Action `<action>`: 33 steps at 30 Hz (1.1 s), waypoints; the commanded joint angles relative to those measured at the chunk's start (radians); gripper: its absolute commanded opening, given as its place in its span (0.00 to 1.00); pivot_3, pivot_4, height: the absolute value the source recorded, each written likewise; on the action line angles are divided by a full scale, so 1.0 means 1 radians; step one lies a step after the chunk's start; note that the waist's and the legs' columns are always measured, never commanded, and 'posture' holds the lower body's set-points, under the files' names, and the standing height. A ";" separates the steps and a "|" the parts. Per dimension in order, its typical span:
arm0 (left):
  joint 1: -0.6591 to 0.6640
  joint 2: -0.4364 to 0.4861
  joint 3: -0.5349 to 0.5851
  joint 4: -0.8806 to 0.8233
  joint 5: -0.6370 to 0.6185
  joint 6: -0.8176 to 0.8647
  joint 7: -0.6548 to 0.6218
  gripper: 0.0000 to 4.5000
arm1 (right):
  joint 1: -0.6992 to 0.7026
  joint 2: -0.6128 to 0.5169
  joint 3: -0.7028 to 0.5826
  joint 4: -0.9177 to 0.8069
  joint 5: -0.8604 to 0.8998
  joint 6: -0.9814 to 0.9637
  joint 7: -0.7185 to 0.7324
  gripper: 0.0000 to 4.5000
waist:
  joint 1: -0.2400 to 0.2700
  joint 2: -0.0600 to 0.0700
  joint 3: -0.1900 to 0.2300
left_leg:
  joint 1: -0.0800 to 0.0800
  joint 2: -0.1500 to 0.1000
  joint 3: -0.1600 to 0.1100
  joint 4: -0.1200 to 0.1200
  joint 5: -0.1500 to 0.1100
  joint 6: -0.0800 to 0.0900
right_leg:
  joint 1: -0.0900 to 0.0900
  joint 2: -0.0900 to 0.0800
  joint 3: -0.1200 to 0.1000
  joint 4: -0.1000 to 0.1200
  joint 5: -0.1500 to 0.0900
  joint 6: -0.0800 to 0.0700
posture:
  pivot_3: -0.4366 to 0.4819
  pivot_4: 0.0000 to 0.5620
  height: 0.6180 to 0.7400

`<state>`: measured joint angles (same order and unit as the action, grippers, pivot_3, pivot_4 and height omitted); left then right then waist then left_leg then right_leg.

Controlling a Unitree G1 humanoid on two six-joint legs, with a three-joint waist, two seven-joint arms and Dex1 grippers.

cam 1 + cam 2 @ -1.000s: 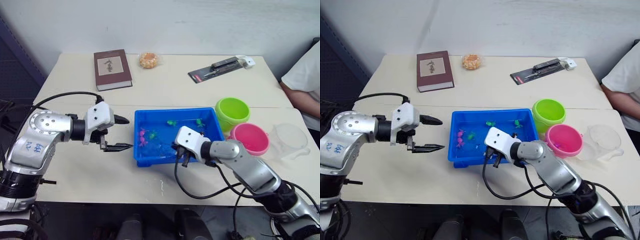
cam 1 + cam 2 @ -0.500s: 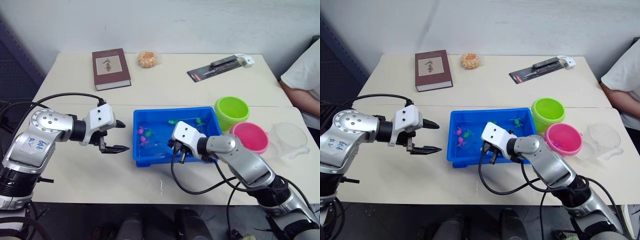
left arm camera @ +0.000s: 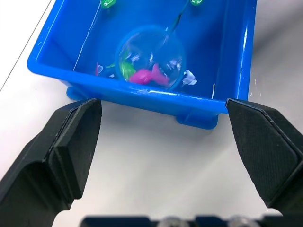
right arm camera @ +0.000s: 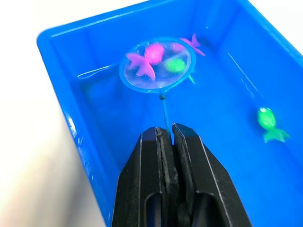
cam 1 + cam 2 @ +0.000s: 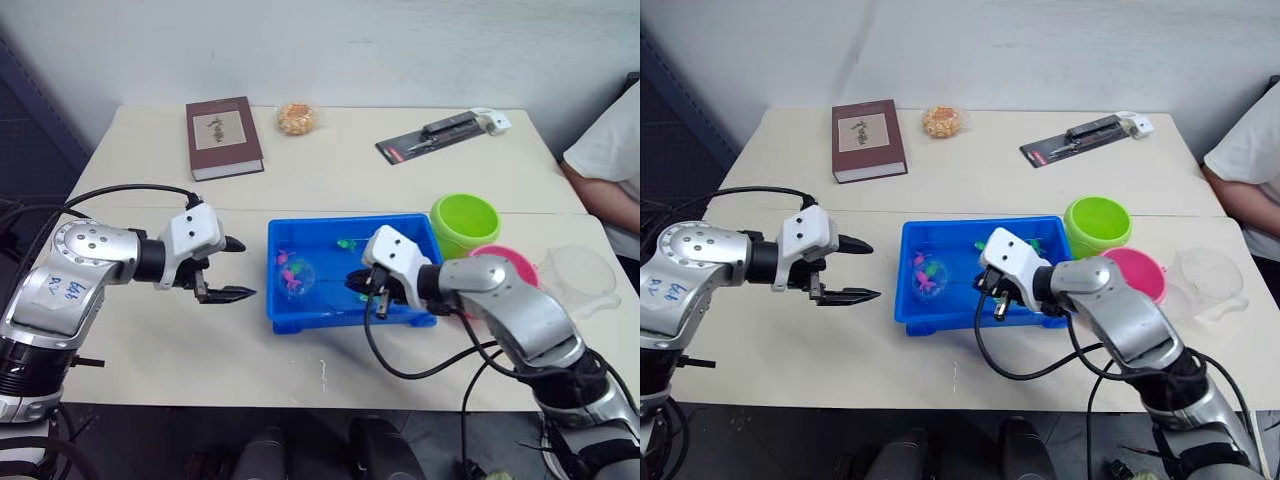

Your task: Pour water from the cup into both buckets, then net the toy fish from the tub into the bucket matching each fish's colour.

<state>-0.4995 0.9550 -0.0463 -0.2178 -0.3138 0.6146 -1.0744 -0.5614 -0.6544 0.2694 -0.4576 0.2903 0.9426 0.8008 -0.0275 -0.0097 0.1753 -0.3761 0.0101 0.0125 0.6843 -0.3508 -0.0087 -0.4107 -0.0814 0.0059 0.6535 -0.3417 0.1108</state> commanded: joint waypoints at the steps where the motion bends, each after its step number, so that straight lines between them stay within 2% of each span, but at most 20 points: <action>1: -0.002 -0.017 0.047 -0.004 -0.033 0.002 0.009 1.00 | 0.016 -0.051 -0.098 -0.056 0.063 0.016 0.035 0.00 | 0.000 0.000 0.000 | 0.000 0.000 0.000 0.000 0.000 0.000 | 0.000 0.000 0.000 0.000 0.000 0.000 | 0.48 0.27 0.99; 4: -0.003 -0.034 0.055 -0.004 -0.045 -0.003 0.010 1.00 | 0.042 -0.090 -0.177 -0.071 0.119 0.025 0.058 0.00 | 0.002 0.000 0.000 | 0.000 0.000 0.000 0.000 0.000 0.000 | 0.000 0.000 0.000 0.000 0.000 0.000 | 0.48 0.27 0.99; 8: -0.014 -0.092 0.075 0.003 -0.103 -0.029 -0.013 1.00 | 0.166 -0.189 -0.384 -0.104 0.223 0.039 0.121 0.00 | 0.011 0.000 0.000 | 0.000 0.000 -0.001 0.000 0.000 0.000 | 0.001 0.000 0.000 0.000 0.000 0.000 | 0.48 0.27 0.99; 12: -0.029 -0.155 0.091 -0.002 -0.163 -0.049 -0.025 1.00 | 0.278 -0.191 -0.577 -0.129 0.294 0.005 0.110 0.00 | 0.022 -0.001 0.000 | 0.000 0.000 0.001 0.001 0.000 0.000 | 0.001 0.000 0.000 0.000 0.000 0.000 | 0.48 0.27 0.99; 14: -0.040 -0.193 0.095 0.009 -0.182 -0.063 -0.019 1.00 | 0.394 -0.205 -0.700 -0.167 0.315 -0.015 0.138 0.00 | 0.025 -0.001 0.000 | 0.000 0.001 0.001 0.001 0.000 0.000 | 0.001 0.001 0.001 0.000 0.000 0.000 | 0.48 0.27 0.99; 17: -0.059 -0.238 0.087 0.039 -0.190 -0.087 -0.018 1.00 | 0.522 -0.200 -0.858 -0.214 0.355 -0.021 0.143 0.00 | 0.032 -0.001 0.000 | 0.000 0.000 0.000 0.000 0.000 0.000 | 0.001 0.002 0.001 0.000 0.000 0.000 | 0.48 0.27 0.99; 20: -0.079 -0.277 0.074 0.073 -0.188 -0.108 -0.022 1.00 | 0.592 -0.171 -0.977 -0.240 0.390 -0.026 0.109 0.00 | 0.031 -0.001 0.000 | 0.001 -0.002 0.001 0.001 0.000 0.002 | 0.002 0.002 0.001 0.001 0.000 0.001 | 0.48 0.27 0.99; 24: -0.132 -0.352 0.036 0.160 -0.171 -0.158 -0.039 1.00 | 0.749 -0.099 -1.165 -0.256 0.357 -0.113 0.097 0.00 | 0.036 -0.001 0.000 | 0.002 -0.003 0.002 0.001 0.001 0.002 | 0.003 0.002 0.001 0.001 0.001 0.001 | 0.48 0.27 0.99; 27: -0.161 -0.386 0.013 0.225 -0.135 -0.209 -0.038 1.00 | 0.867 -0.057 -1.227 -0.242 0.276 -0.234 0.087 0.00 | 0.047 -0.001 0.000 | 0.002 -0.004 0.002 0.001 0.001 0.002 | 0.003 0.003 0.001 0.001 0.001 0.001 | 0.48 0.27 0.99; 33: -0.170 -0.419 0.005 0.257 -0.126 -0.244 -0.038 1.00 | 1.019 0.015 -1.209 -0.133 0.082 -0.540 0.055 0.00 | 0.039 -0.001 0.000 | 0.006 -0.005 0.008 0.000 0.001 0.004 | 0.003 0.003 0.003 0.002 0.002 0.003 | 0.48 0.27 0.99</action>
<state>-0.6573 0.5411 -0.0438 0.0543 -0.4398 0.3905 -1.1101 0.4486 -0.6591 -0.9213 -0.6124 0.4139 0.4973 0.8757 0.0113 -0.0109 0.1752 -0.3705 0.0048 0.0199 0.6847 -0.3494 -0.0049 -0.4077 -0.0789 0.0089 0.6550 -0.3400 0.1140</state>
